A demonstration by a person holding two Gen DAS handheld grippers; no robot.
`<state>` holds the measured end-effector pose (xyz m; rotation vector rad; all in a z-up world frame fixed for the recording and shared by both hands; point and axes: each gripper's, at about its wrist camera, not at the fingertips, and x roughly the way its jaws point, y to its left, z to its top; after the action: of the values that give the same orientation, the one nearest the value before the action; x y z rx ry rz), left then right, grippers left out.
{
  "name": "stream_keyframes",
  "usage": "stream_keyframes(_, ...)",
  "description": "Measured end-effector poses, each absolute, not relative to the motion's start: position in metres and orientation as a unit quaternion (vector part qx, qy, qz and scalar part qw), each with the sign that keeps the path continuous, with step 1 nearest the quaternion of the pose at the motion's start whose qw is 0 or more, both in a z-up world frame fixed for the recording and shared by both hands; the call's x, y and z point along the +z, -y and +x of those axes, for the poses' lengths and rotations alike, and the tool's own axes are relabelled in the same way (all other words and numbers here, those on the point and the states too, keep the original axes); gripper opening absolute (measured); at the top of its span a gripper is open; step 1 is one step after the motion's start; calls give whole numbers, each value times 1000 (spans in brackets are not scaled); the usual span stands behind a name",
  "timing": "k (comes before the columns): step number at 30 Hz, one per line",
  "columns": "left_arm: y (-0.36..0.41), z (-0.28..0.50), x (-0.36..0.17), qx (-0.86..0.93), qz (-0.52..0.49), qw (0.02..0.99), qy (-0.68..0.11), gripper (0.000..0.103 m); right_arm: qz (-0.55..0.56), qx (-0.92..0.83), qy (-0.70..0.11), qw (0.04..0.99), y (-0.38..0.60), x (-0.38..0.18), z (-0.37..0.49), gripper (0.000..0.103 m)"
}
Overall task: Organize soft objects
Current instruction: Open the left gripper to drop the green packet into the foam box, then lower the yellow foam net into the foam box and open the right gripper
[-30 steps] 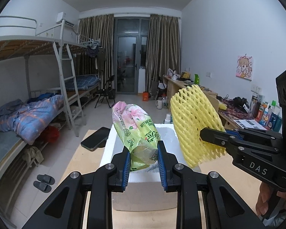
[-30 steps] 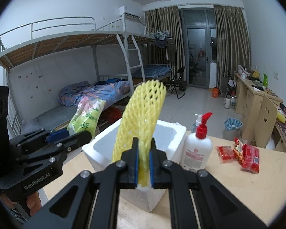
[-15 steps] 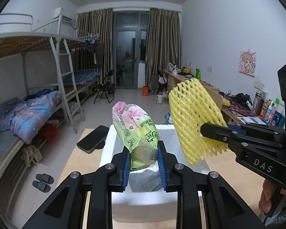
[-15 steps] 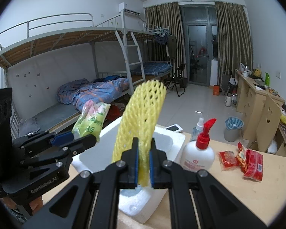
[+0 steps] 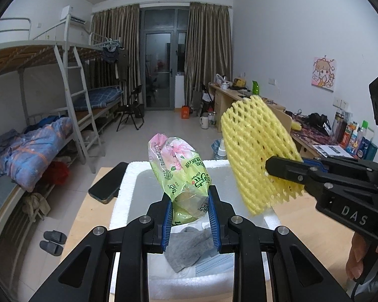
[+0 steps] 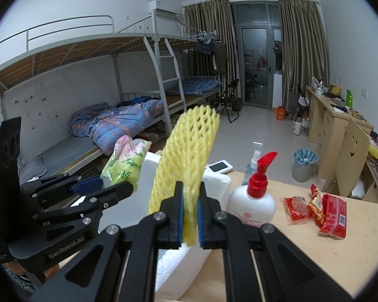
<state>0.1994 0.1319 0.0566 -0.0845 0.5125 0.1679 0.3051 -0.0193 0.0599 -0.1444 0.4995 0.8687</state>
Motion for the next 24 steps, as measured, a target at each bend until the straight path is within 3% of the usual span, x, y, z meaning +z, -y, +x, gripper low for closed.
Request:
stream_keyframes(6, -137, 211, 49, 71, -45, 960, -268, 28, -64, 408, -234, 880, 24, 67, 302, 12)
stream_keyframes(9, -137, 211, 50, 72, -46, 960, -266, 39, -62, 408, -233, 881, 25, 68, 302, 12)
stream_keyframes(11, -137, 209, 51, 79, -43, 961, -261, 68, -61, 407, -232, 882, 26, 69, 303, 12)
stream_keyframes(13, -137, 206, 54, 87, -39, 964, -247, 88, -60, 406, -231, 882, 27, 70, 306, 12)
stream_keyframes(15, -137, 200, 58, 97, -37, 968, -227, 101, -59, 404, -230, 883, 29, 70, 307, 12)
stream_keyframes(24, -138, 199, 56, 118, -22, 967, -225, 103, -60, 406, -231, 882, 30, 68, 308, 12)
